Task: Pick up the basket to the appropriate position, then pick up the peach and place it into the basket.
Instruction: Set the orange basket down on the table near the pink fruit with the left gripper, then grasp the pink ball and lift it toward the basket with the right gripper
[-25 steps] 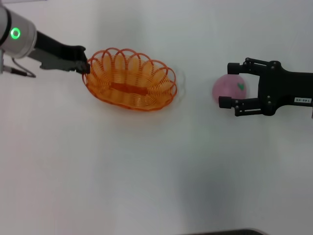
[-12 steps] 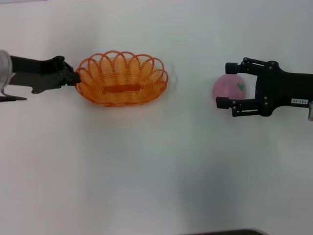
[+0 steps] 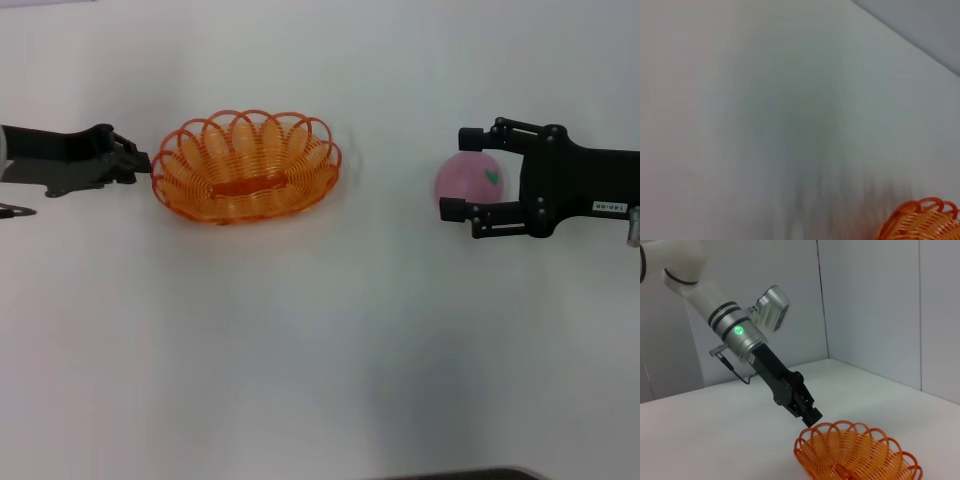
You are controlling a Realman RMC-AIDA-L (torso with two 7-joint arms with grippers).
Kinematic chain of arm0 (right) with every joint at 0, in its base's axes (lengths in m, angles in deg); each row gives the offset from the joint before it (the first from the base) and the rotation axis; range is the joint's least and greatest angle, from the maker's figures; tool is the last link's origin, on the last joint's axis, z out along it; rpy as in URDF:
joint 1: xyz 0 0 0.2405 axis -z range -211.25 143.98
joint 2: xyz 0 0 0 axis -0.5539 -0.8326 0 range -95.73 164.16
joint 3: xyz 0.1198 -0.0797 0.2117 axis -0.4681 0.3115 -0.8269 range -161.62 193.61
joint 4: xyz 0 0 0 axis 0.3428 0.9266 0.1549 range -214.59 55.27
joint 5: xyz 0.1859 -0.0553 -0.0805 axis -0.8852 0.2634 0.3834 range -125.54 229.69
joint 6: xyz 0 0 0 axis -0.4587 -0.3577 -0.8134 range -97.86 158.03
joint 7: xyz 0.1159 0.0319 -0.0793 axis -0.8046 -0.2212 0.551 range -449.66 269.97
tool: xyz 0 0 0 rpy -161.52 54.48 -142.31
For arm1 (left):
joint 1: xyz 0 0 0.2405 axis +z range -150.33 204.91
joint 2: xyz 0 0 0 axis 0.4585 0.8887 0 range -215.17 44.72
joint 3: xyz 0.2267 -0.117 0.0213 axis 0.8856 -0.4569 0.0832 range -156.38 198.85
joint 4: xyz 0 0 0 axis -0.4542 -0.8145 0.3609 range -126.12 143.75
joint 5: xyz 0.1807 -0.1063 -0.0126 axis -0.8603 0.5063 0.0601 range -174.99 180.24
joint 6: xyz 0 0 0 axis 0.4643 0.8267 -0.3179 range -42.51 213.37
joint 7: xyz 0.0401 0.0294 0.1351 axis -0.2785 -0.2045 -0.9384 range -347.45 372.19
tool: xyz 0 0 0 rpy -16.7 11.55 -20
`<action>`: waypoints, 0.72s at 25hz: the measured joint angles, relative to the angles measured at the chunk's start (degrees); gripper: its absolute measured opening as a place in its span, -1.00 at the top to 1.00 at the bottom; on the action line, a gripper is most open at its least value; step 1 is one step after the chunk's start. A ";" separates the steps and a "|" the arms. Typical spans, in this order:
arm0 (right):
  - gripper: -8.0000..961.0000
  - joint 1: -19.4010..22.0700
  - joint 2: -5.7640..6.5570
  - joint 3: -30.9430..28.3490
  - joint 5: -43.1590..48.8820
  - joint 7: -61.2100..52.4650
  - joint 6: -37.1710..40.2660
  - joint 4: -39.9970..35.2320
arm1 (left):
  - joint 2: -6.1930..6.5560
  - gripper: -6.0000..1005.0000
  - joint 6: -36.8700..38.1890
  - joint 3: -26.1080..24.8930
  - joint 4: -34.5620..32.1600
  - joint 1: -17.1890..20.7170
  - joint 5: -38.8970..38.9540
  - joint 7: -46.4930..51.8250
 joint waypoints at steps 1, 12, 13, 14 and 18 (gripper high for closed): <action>-0.97 0.01 -0.02 -0.01 0.00 -0.11 0.00 0.00 | 0.02 0.70 0.00 -0.01 -0.33 0.20 0.00 -0.44; -0.97 0.19 -0.19 -0.52 -0.02 -0.57 0.05 0.54 | 0.18 0.29 0.58 -0.07 -2.63 1.90 0.08 -4.10; -0.97 0.21 -0.19 -0.59 -0.03 -0.58 0.03 0.66 | 0.41 0.09 0.87 -0.06 -3.02 2.19 0.13 -4.57; -0.97 0.23 -0.19 -0.68 -0.04 -0.58 -0.02 0.82 | 0.56 -0.12 1.05 -0.05 -3.39 2.37 0.24 -4.86; -0.97 0.32 -0.01 -1.79 -0.07 -0.59 -0.44 1.86 | 0.48 -0.42 1.86 0.00 -5.34 2.89 0.49 -7.67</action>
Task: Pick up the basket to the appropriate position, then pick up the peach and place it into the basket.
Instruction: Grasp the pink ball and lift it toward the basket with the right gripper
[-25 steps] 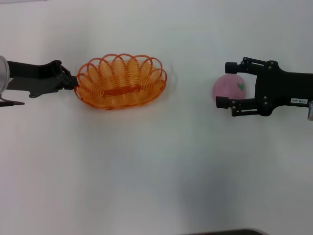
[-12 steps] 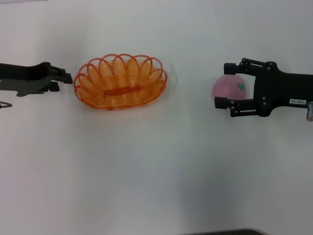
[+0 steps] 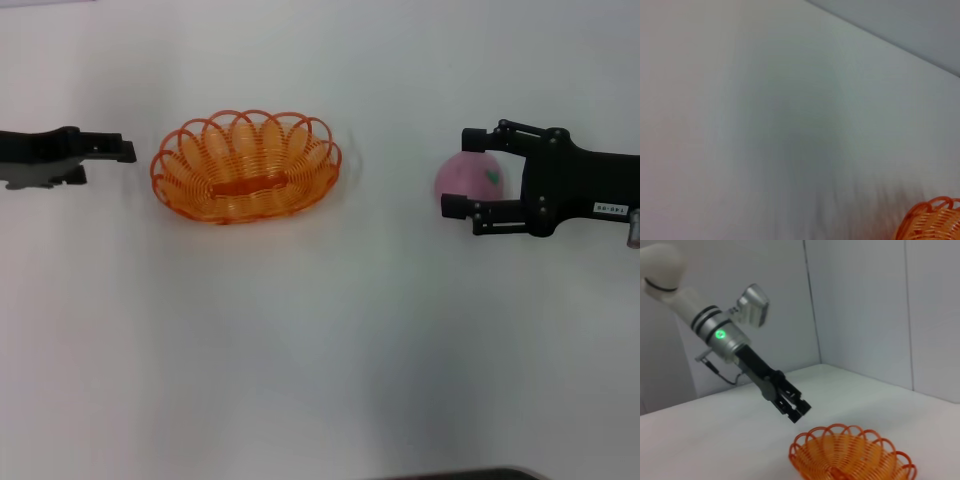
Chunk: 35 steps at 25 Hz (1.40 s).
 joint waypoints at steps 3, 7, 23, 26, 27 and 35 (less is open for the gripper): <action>-0.97 -0.03 0.14 -1.07 -0.01 -0.79 -0.22 0.34 | -0.72 -0.59 0.98 0.04 -2.30 0.60 0.27 -4.99; -0.97 -0.31 0.37 -1.14 -0.02 -2.88 -1.47 0.34 | -1.07 -0.65 4.87 0.13 -5.50 1.51 2.18 -16.03; -0.97 -0.26 0.61 -1.90 -0.26 -7.08 -5.55 1.02 | -1.30 -0.65 17.38 0.19 -6.93 6.61 11.56 -56.44; -0.97 -0.27 0.51 -1.92 -0.34 -7.74 -5.79 1.04 | -1.30 -0.65 16.93 0.15 -6.17 6.77 11.58 -58.00; -0.97 -0.28 0.49 -1.92 -0.34 -7.89 -5.90 1.04 | -1.30 -0.65 16.84 -0.03 -5.97 6.90 11.81 -58.37; -0.97 -0.32 0.51 -2.95 -0.45 -8.25 -6.33 0.68 | -1.13 -0.65 17.38 -4.63 2.15 9.56 19.94 -65.55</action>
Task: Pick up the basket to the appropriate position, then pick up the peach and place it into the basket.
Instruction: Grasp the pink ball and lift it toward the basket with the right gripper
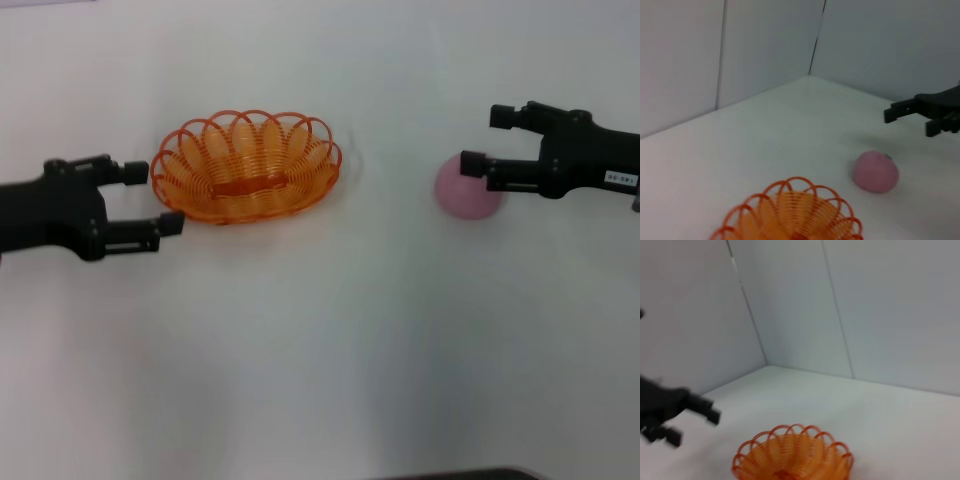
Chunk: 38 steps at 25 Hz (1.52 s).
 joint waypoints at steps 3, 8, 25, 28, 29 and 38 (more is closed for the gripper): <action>-0.97 0.05 0.39 -1.11 0.00 0.08 -0.01 -0.15 | 0.00 -0.65 0.63 -2.64 4.73 1.10 1.18 -4.37; -0.97 0.00 0.97 -1.25 0.00 -0.02 -0.01 -0.31 | 0.19 -0.65 2.99 -8.21 10.19 2.64 1.74 -10.74; -0.97 -1.46 3.02 3.22 0.59 -10.01 1.10 -6.88 | -0.08 -0.65 3.62 -9.26 13.45 4.49 1.44 -11.50; -0.97 -1.52 3.15 7.42 1.90 -18.25 2.88 -15.06 | -0.08 -0.65 3.68 -9.43 13.83 4.38 1.64 -11.48; -0.97 -1.69 3.17 8.35 2.88 -20.87 3.45 -17.57 | -0.08 -0.65 3.68 -9.46 13.84 4.34 1.68 -11.47; -0.97 -10.35 3.45 11.16 25.06 -38.07 13.95 -32.23 | -0.08 -0.65 4.06 -9.06 14.17 3.80 1.61 -10.56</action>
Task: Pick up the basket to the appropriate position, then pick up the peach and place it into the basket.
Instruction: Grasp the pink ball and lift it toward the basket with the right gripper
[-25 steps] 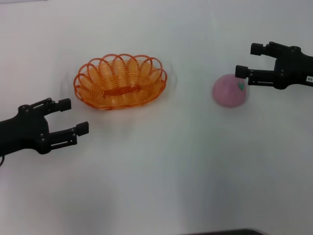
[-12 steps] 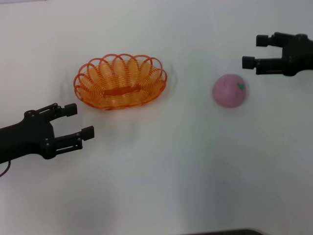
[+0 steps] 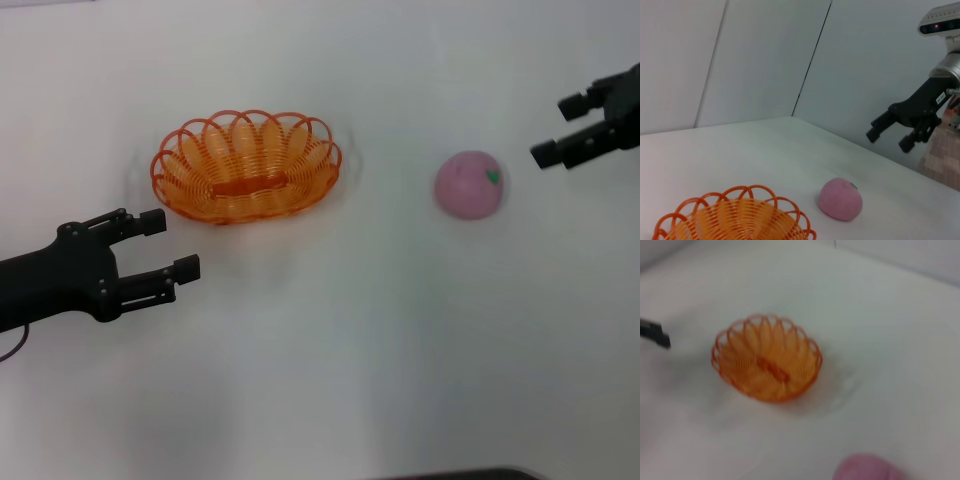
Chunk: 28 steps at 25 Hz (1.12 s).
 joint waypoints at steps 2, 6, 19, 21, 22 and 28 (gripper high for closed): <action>-0.97 -2.03 -0.38 0.45 5.83 -0.77 1.66 -1.22 | 0.00 -0.65 0.01 0.03 0.07 -0.10 -0.04 0.23; -0.97 -4.54 -1.20 2.66 14.31 -1.25 2.37 -1.52 | 0.00 -0.65 0.04 0.16 0.14 -0.24 -0.25 0.42; -0.97 -5.52 -2.79 6.57 15.58 -1.78 -1.44 -0.74 | 0.00 -0.65 0.69 0.18 0.20 -0.17 -0.25 0.52; -0.97 -5.81 -3.08 6.71 15.57 -1.79 -2.74 0.02 | 0.00 -0.65 0.69 0.18 0.20 -0.22 -0.25 0.52; -0.97 -5.98 -3.27 6.72 15.56 -1.79 -3.33 0.50 | 0.02 -0.65 0.68 0.17 0.20 -0.27 -0.24 0.52; -0.97 -7.17 -4.60 8.58 15.02 -1.44 -10.09 5.35 | 0.08 -0.65 0.30 0.18 0.20 -0.48 -0.23 0.45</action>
